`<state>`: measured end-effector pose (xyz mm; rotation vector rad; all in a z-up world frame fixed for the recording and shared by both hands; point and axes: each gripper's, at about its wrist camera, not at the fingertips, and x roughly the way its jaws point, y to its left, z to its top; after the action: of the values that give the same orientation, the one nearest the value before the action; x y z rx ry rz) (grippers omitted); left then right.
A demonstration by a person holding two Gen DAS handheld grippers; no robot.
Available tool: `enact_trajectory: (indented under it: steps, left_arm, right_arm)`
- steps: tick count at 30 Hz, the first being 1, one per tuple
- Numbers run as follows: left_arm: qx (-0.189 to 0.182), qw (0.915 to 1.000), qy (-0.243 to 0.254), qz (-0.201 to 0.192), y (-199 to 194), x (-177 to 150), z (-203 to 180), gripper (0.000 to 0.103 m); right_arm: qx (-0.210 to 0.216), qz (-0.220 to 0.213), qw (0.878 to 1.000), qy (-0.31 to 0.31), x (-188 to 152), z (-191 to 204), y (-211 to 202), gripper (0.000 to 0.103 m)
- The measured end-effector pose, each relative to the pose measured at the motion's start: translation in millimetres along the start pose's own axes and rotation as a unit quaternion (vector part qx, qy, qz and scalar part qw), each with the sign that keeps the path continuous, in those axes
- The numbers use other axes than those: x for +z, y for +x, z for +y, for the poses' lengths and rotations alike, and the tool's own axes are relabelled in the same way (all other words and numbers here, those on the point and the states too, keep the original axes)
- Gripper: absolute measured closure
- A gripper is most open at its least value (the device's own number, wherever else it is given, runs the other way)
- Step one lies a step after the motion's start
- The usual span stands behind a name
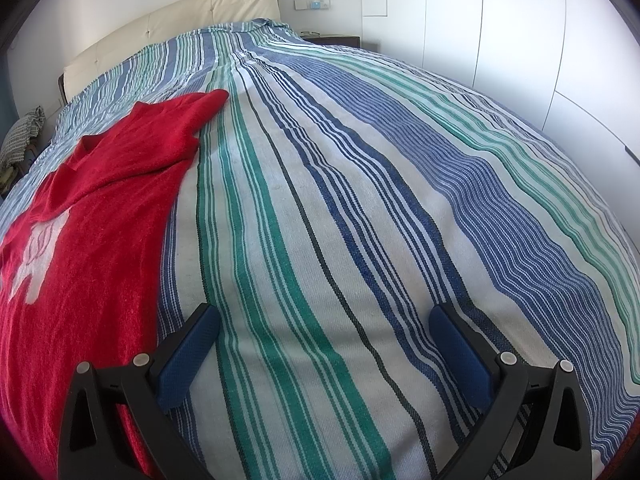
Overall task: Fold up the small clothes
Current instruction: 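Grasp the sweater side edge with the left gripper, fold it over the body, release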
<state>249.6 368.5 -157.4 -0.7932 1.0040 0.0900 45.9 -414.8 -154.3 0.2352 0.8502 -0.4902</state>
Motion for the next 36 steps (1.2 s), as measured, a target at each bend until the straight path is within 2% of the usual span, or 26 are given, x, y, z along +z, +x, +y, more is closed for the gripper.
enact_trajectory:
  steps: [3,5,6,7,8,11,13,15,17,21,24,28,29,31,32,33,34,35,36]
  left_arm:
    - [-0.009,0.9997,-0.022,0.003,14,6,4,0.032]
    - [-0.003,0.9999,0.0,0.015,25,6,-4,0.046]
    - [0.006,0.9996,0.014,0.023,31,5,-8,0.064]
    - [0.018,0.999,0.026,0.032,37,4,-12,0.09]
    - [0.026,0.9985,0.029,0.039,40,4,-13,0.1]
    - [0.039,0.9987,0.03,0.017,27,1,-25,0.1]
    - [0.035,0.9973,0.064,-0.004,8,-1,-54,0.1]
    - [0.022,0.9927,0.116,-0.024,-11,-4,-100,0.1]
    - [-0.007,0.9847,0.17,-0.038,-29,-11,-160,0.1]
    - [-0.078,0.9609,0.261,-0.048,-51,-45,-285,0.1]
    - [-0.129,0.9373,0.321,-0.038,-52,-93,-373,0.1]
    - [-0.162,0.9075,0.387,-0.02,-31,-169,-451,0.1]
    - [-0.168,0.9016,0.399,-0.008,-18,-191,-466,0.1]
    - [-0.166,0.8952,0.414,0.004,8,-225,-484,0.098]
    - [-0.156,0.8936,0.421,0.01,25,-244,-490,0.095]
    - [-0.144,0.8924,0.427,0.022,43,-261,-493,0.075]
    - [-0.126,0.8913,0.434,0.041,62,-279,-493,0.045]
    - [-0.105,0.8912,0.438,0.054,76,-294,-490,0.037]
    - [-0.09,0.8909,0.441,0.06,81,-309,-482,0.036]
  right_arm:
    - [0.0,0.0,1.0,0.0,0,0,0,0.0]
    - [0.0,0.0,1.0,0.0,0,0,0,0.0]
    - [0.0,0.0,1.0,0.0,0,0,0,0.0]
    - [0.0,0.0,1.0,0.0,0,0,0,0.0]
    - [0.0,0.0,1.0,0.0,0,0,0,0.0]
    - [0.001,-0.001,1.0,0.0,0,0,0,0.0]
    - [0.002,-0.001,1.0,0.0,0,0,0,0.0]
    - [0.001,-0.001,1.0,0.0,0,0,0,0.0]
    - [0.002,-0.001,1.0,0.0,0,0,0,0.0]
    - [0.003,-0.001,1.0,0.001,0,0,1,0.0]
    - [0.006,-0.001,1.0,0.002,0,-1,1,0.0]
    - [0.01,-0.002,1.0,0.003,0,-3,1,0.0]
    - [0.011,-0.001,1.0,0.004,0,-4,0,0.0]
    - [0.012,-0.001,1.0,0.004,0,-5,0,0.0]
    - [0.013,-0.001,1.0,0.003,0,-6,1,0.0]
    - [0.013,-0.001,1.0,0.003,0,-6,1,0.0]
    - [0.012,-0.001,1.0,0.003,0,-6,1,0.0]
    - [0.012,-0.001,1.0,0.003,0,-6,0,0.0]
    - [0.012,-0.001,1.0,0.003,0,-6,0,0.0]
